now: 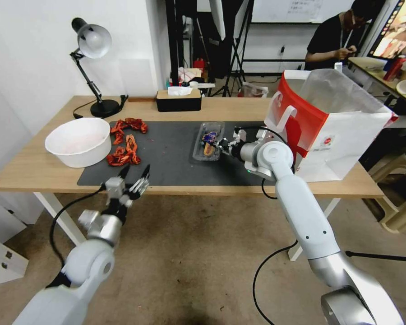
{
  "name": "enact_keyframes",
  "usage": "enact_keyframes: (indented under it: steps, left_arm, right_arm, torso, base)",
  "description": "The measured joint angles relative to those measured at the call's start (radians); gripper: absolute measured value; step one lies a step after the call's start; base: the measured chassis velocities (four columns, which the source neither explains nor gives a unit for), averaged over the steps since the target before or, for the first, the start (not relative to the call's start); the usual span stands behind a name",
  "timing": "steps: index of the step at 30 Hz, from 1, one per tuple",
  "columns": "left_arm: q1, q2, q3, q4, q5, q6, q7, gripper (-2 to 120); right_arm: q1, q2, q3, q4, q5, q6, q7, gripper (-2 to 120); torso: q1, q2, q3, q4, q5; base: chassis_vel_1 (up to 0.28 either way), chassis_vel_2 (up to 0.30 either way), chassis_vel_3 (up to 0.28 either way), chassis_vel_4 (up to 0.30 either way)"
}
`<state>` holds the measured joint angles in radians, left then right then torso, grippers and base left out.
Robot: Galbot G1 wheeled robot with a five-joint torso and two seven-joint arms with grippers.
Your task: Close the takeout container lid, then place the container into the takeout bag.
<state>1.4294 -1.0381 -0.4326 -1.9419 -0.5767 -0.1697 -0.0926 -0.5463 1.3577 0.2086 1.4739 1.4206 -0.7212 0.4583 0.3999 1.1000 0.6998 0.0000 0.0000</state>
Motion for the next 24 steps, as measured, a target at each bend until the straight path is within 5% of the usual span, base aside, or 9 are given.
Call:
enact_keyframes:
  steps: [3, 9, 15, 20, 24]
  left_arm:
    - [0.103, -0.041, -0.029, -0.023, 0.036, -0.027, 0.005, 97]
    - [0.165, -0.088, -0.039, -0.027, 0.076, -0.053, 0.001, 100]
    - [0.188, -0.097, -0.058, -0.03, 0.086, -0.073, -0.002, 100]
    - [0.191, -0.105, -0.064, -0.03, 0.086, -0.078, -0.001, 100]
    - [0.191, -0.113, -0.059, -0.028, 0.092, -0.081, -0.001, 100]
  right_arm:
    - [0.001, -0.002, -0.001, 0.007, -0.016, 0.029, -0.046, 0]
    - [-0.012, -0.021, -0.01, 0.051, -0.149, 0.086, -0.183, 0]
    - [-0.022, -0.091, -0.013, 0.191, -0.371, 0.334, -0.402, 0]
    - [-0.004, -0.166, 0.017, 0.314, -0.525, 0.461, -0.35, 0]
    - [0.008, -0.238, 0.054, 0.381, -0.657, 0.476, -0.255, 0]
  torso:
    - [0.0, 0.0, 0.0, 0.0, 0.0002]
    - [0.0, 0.0, 0.0, 0.0002, 0.0002]
    - [0.0, 0.0, 0.0, 0.0, 0.0002]
    - [0.0, 0.0, 0.0, 0.0, 0.0001]
    - [0.0, 0.0, 0.0, 0.0, 0.0001]
  base:
    - [0.0, 0.0, 0.0, 0.0]
    - [0.0, 0.0, 0.0, 0.0]
    - [0.0, 0.0, 0.0, 0.0]
    - [0.0, 0.0, 0.0, 0.0]
    - [0.0, 0.0, 0.0, 0.0]
